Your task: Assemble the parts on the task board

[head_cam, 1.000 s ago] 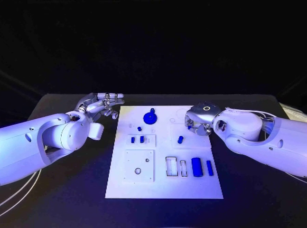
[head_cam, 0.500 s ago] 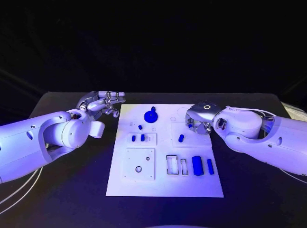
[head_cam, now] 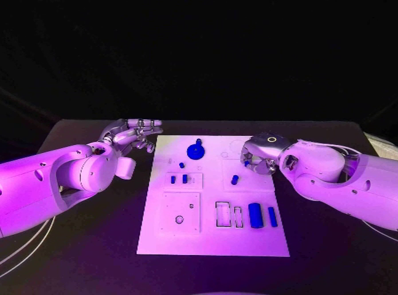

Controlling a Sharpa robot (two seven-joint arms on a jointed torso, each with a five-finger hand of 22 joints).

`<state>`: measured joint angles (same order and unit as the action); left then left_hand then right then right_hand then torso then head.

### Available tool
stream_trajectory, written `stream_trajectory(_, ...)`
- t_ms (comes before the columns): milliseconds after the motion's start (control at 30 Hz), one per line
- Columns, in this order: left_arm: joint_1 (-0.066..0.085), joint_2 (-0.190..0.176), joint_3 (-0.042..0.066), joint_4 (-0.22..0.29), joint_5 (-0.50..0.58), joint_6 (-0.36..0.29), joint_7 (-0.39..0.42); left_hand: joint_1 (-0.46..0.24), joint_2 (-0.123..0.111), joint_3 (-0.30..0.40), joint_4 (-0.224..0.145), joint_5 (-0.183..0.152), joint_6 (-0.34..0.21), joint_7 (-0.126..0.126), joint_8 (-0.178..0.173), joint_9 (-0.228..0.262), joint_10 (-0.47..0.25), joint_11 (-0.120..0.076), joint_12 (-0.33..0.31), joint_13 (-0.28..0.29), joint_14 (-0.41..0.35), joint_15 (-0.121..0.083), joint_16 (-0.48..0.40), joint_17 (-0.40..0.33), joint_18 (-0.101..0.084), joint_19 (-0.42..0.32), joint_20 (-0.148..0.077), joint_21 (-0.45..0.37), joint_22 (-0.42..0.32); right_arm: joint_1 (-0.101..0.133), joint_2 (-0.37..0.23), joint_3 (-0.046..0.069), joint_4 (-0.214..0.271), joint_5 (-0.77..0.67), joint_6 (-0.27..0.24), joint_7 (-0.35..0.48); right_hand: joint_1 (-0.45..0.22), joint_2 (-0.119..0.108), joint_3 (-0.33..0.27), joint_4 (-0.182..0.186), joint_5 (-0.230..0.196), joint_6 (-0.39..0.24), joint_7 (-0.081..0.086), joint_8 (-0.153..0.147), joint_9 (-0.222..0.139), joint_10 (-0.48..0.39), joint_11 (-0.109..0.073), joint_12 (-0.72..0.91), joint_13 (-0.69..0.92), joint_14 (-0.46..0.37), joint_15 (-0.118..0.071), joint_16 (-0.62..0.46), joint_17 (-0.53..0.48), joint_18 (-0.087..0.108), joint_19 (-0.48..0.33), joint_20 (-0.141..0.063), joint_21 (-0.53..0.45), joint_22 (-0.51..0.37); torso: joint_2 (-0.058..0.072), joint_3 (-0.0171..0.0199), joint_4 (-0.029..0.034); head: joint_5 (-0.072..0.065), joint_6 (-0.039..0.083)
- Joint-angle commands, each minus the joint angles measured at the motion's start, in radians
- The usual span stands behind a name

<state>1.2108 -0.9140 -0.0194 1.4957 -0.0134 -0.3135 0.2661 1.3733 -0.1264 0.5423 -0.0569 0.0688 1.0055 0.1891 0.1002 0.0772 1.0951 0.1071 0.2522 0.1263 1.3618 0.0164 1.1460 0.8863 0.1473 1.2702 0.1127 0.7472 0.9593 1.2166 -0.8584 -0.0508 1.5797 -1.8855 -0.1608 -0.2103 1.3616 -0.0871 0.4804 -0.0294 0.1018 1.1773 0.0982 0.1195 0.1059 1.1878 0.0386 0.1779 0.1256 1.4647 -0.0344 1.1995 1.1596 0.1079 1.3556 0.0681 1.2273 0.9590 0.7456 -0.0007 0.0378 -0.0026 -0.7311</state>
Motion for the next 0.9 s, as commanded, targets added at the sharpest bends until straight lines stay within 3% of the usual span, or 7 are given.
stream_trajectory(33,0.000,0.003,0.000,-0.003,0.003,0.023,-0.001,-0.004,0.006,-0.006,0.002,-0.004,-0.004,0.000,0.006,-0.001,-0.007,0.001,0.005,0.001,-0.010,0.000,-0.006,-0.001,0.017,-0.004,0.001,-0.002,-0.001,0.003,-0.007,0.005,0.012,0.038,-0.072,0.005,0.001,0.011,0.008,-0.002,-0.007,0.007,0.000,0.006,0.002,0.007,0.000,0.002,0.000,0.046,-0.004,0.006,0.002,0.003,0.007,-0.001,0.004,0.001,0.000,0.0000,-0.0012,0.001,0.001)
stream_trajectory(233,0.000,0.006,0.000,-0.008,0.003,0.024,-0.004,-0.004,0.007,-0.007,0.002,-0.004,-0.006,0.001,0.006,-0.002,-0.009,0.002,0.006,0.001,-0.010,0.000,-0.006,-0.002,0.017,-0.004,0.001,-0.004,-0.002,0.011,-0.028,0.012,0.036,0.064,-0.078,0.002,0.000,0.010,0.009,-0.003,-0.012,0.007,0.002,0.006,0.004,0.009,0.002,0.001,-0.002,0.046,-0.003,0.005,0.000,0.004,0.007,0.000,0.004,0.000,0.000,0.0001,-0.0008,0.000,0.003)
stream_trajectory(500,0.000,0.007,0.000,-0.008,0.003,0.028,-0.008,-0.004,0.008,-0.009,0.001,-0.004,-0.009,0.001,0.006,-0.003,-0.012,0.002,0.007,0.001,-0.011,0.001,-0.006,-0.004,0.017,-0.005,0.002,-0.007,-0.004,0.018,-0.047,0.017,0.119,0.095,-0.080,0.007,-0.002,0.007,0.009,-0.004,-0.017,0.008,0.003,0.006,0.006,0.011,0.003,0.000,-0.004,0.045,-0.002,0.006,0.000,0.003,0.007,0.000,0.005,0.001,0.001,0.0002,-0.0011,0.004,0.002)
stream_trajectory(733,0.000,0.012,0.000,-0.006,0.003,0.032,-0.010,-0.004,0.008,-0.010,0.001,-0.004,-0.010,0.002,0.006,-0.003,-0.014,0.003,0.007,0.001,-0.011,0.001,-0.006,-0.004,0.018,-0.005,0.002,-0.008,-0.005,0.011,0.002,0.016,0.197,0.112,-0.072,0.022,-0.002,0.007,0.010,-0.005,-0.016,0.007,0.005,0.006,0.006,0.011,0.005,-0.001,-0.005,0.046,-0.002,0.008,0.002,0.003,0.008,0.001,0.005,0.002,0.001,-0.0014,0.0008,0.016,-0.003)
stream_trajectory(900,0.000,0.017,0.000,-0.004,0.000,0.037,-0.015,-0.003,0.008,-0.012,0.000,-0.003,-0.012,0.002,0.006,-0.004,-0.017,0.004,0.008,0.001,-0.012,0.002,-0.006,-0.006,0.018,-0.005,0.002,-0.011,-0.007,-0.007,0.057,0.012,0.206,0.113,-0.063,0.033,0.000,0.008,0.013,-0.008,-0.013,0.004,0.008,0.004,0.008,0.011,0.007,-0.004,-0.008,0.045,-0.001,0.009,0.003,0.004,0.007,0.001,0.005,0.000,0.000,-0.0023,0.0005,0.023,-0.007)
